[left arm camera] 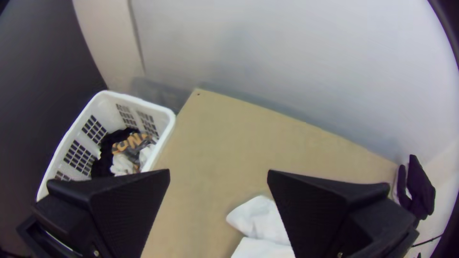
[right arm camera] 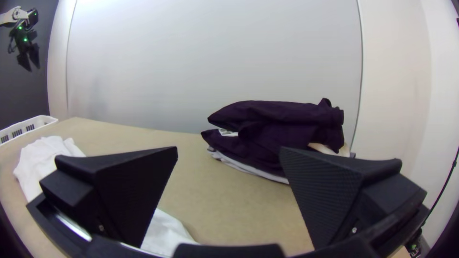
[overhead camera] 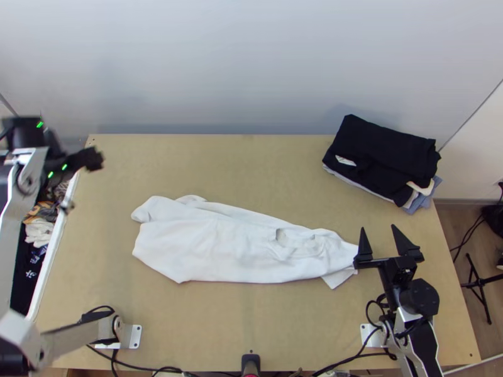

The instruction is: Fold the t-shirt

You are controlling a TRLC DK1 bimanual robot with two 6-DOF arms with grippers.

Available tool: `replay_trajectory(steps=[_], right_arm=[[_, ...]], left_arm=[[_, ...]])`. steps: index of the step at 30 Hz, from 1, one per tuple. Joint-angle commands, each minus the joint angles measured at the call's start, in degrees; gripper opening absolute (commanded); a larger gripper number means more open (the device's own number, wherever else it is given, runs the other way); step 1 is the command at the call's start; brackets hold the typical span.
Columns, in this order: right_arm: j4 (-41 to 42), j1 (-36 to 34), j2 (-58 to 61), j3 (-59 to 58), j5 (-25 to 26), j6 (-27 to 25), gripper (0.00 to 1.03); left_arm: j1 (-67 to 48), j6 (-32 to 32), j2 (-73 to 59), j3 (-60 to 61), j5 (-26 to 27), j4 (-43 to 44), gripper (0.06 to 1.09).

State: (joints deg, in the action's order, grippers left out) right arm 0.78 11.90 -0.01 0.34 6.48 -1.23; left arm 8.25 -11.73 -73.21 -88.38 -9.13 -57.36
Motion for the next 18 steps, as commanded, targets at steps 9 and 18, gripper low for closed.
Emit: replay_trajectory(steps=[9,18], right_arm=[[-0.2,8.1,-0.1,0.0,-1.9,3.3,0.99],[-1.4,9.5,0.0,1.5,-1.8,1.6,0.99]], left_arm=[[9.9,0.8,14.0,21.3,-1.0,0.7,1.05],[9.4,1.0,12.4,27.0,-0.5,7.5,1.05]])
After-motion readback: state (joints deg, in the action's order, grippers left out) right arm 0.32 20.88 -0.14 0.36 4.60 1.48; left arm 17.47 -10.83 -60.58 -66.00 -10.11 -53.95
